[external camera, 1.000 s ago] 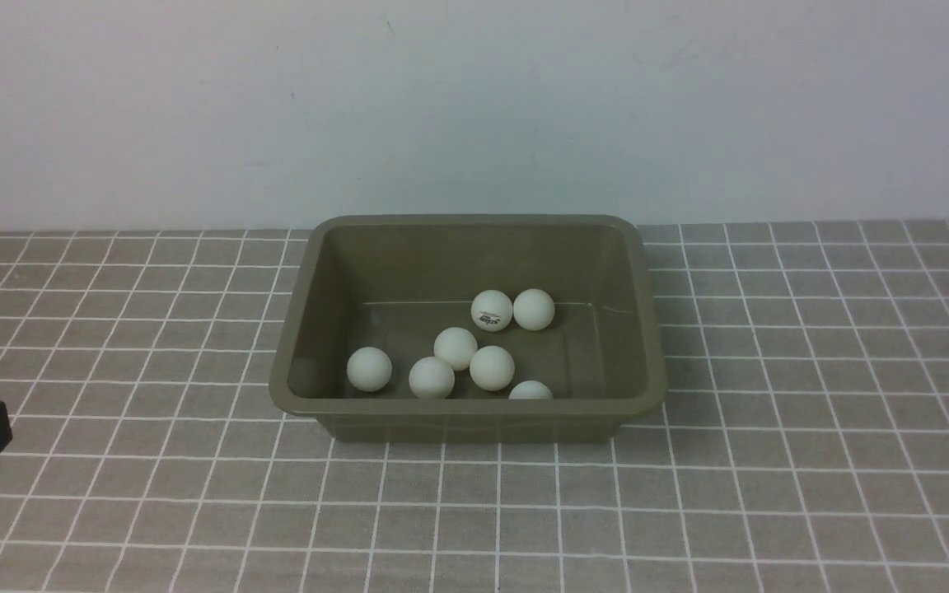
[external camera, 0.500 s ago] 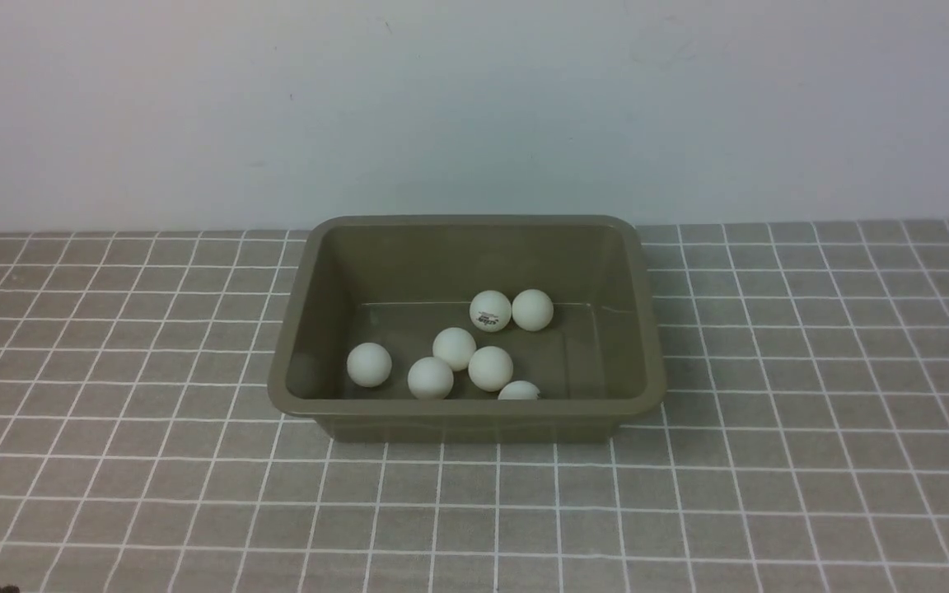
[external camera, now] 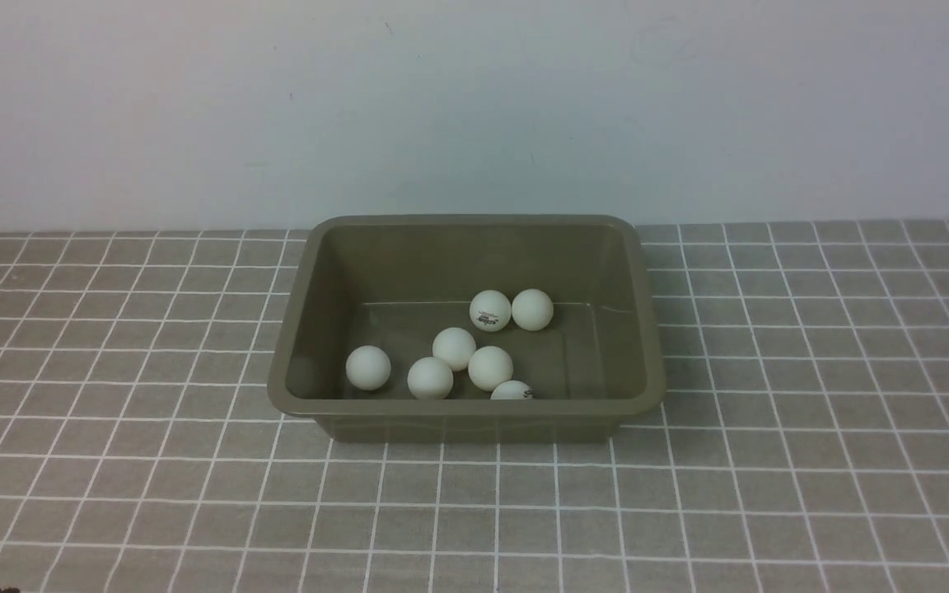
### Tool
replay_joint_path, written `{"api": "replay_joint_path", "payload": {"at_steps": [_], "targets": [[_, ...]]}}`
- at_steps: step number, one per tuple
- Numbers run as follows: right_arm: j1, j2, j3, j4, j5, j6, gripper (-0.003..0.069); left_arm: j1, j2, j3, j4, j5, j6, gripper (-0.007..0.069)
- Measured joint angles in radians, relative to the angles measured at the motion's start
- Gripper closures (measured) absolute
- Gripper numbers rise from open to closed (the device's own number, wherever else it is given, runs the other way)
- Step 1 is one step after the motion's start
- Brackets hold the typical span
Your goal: Put the table tennis balls into the box on the grey coffee tablecloth.
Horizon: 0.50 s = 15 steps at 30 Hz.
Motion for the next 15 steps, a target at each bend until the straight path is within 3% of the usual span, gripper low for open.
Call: {"api": "replay_joint_path", "payload": {"at_steps": [10, 15], "targets": [[0.0, 0.0, 0.0, -0.001, 0.0, 0.0, 0.0673, 0.0, 0.0, 0.0, 0.0, 0.0, 0.0, 0.0629], [0.0, 0.0, 0.012, 0.108, -0.005, -0.083, 0.0673, 0.0, 0.0, 0.0, 0.0, 0.0, 0.0, 0.0629]]}}
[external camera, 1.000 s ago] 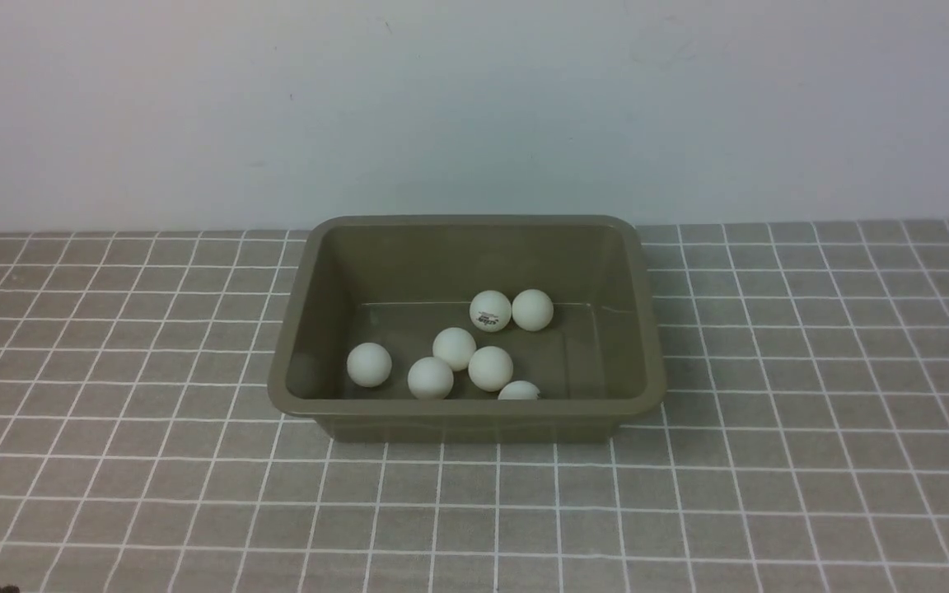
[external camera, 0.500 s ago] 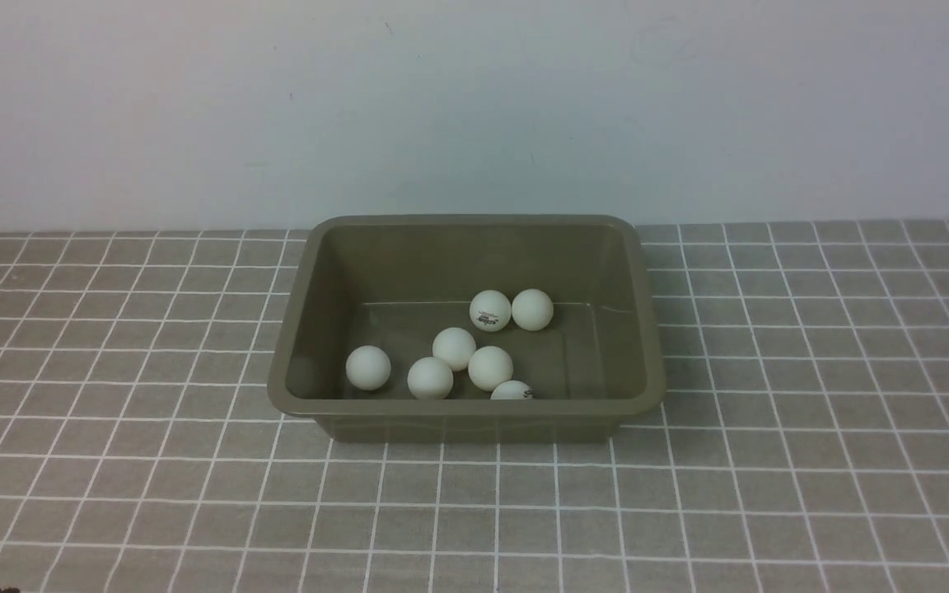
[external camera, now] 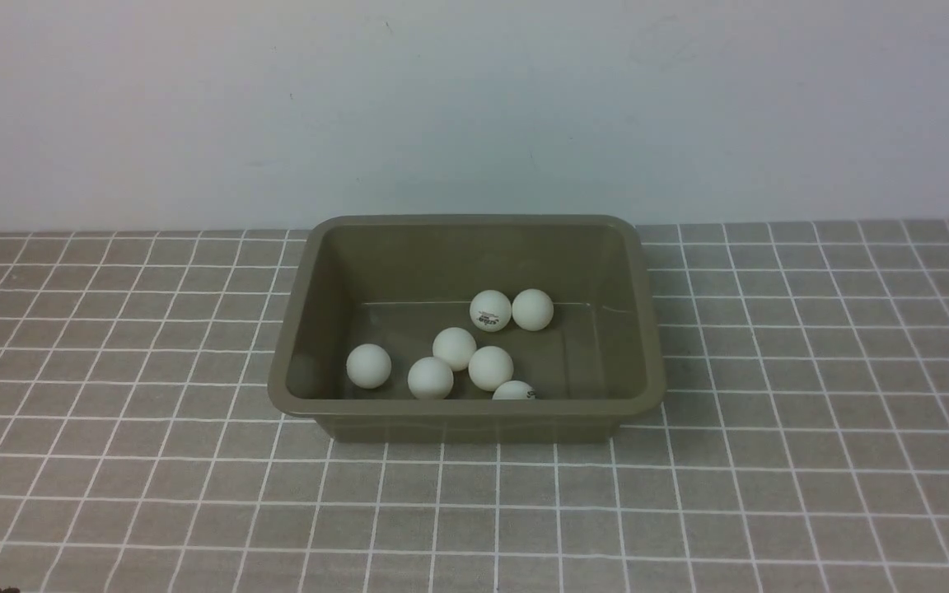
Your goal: Put the table tennis balls into the box on the grey coffee tablecloth.
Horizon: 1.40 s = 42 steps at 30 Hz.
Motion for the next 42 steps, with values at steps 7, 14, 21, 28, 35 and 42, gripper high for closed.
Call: {"api": "replay_joint_path", "payload": {"at_steps": [7, 14, 21, 28, 35, 42], "targets": [[0.0, 0.0, 0.049, 0.127, -0.002, -0.177, 0.0673, 0.0, 0.0, 0.0, 0.0, 0.0, 0.0, 0.0629], [-0.125, -0.062, 0.154, 0.101, 0.055, -0.225, 0.0673, 0.0, 0.0, 0.0, -0.001, 0.0, 0.0, 0.0629], [-0.31, -0.098, 0.329, 0.096, 0.194, -0.227, 0.0673, 0.0, 0.0, 0.0, -0.001, 0.0, 0.0, 0.0629], [-0.329, -0.099, 0.336, 0.063, 0.293, -0.248, 0.0673, 0.0, 0.0, 0.0, -0.002, 0.0, 0.0, 0.0629], [-0.329, -0.099, 0.336, 0.052, 0.298, -0.253, 0.0673, 0.0, 0.0, 0.0, -0.002, 0.0, 0.0, 0.0629], [-0.329, -0.099, 0.336, 0.051, 0.299, -0.253, 0.0673, 0.0, 0.0, 0.0, -0.002, 0.0, 0.0, 0.0629]]}}
